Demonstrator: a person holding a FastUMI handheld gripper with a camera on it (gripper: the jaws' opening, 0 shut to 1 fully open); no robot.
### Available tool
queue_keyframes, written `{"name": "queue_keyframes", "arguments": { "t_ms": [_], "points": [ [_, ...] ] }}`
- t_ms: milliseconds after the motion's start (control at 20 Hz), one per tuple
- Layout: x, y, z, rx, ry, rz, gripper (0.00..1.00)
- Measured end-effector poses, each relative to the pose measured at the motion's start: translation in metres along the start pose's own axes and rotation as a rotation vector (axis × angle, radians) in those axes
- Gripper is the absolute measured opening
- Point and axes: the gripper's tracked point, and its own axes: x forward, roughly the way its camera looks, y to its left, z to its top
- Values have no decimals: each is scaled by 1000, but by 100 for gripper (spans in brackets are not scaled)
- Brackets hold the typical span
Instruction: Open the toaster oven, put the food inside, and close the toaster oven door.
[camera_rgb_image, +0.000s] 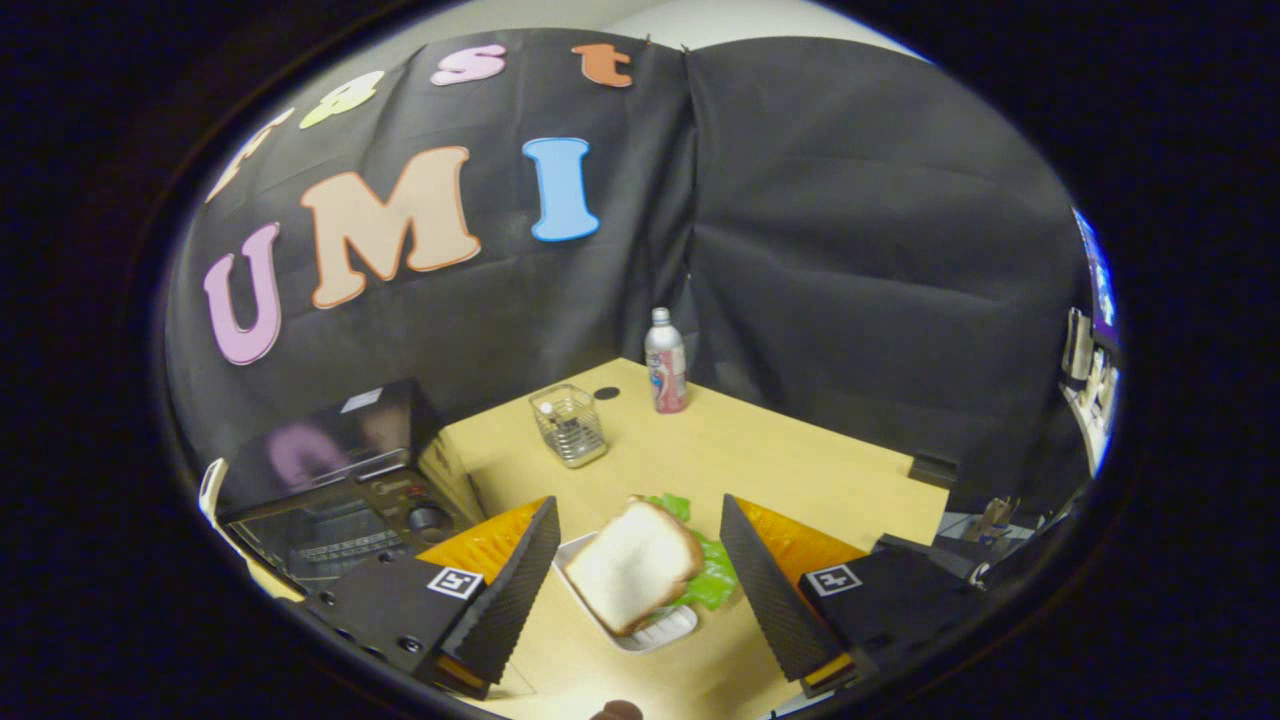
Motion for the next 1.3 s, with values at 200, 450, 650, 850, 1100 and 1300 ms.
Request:
{"name": "queue_keyframes", "arguments": {
  "t_ms": [200,450,650,850,1100,1300],
  "points": [
    [23,-25,-26,57,75,-23,99],
    [53,-12,-65,146,200,82,99],
    [65,-1,-94,116,311,117,99],
    [65,10,-100,116,351,133,87],
    [59,24,-93,211,345,187,57],
    [52,23,-90,269,340,155,33]
  ]
}}
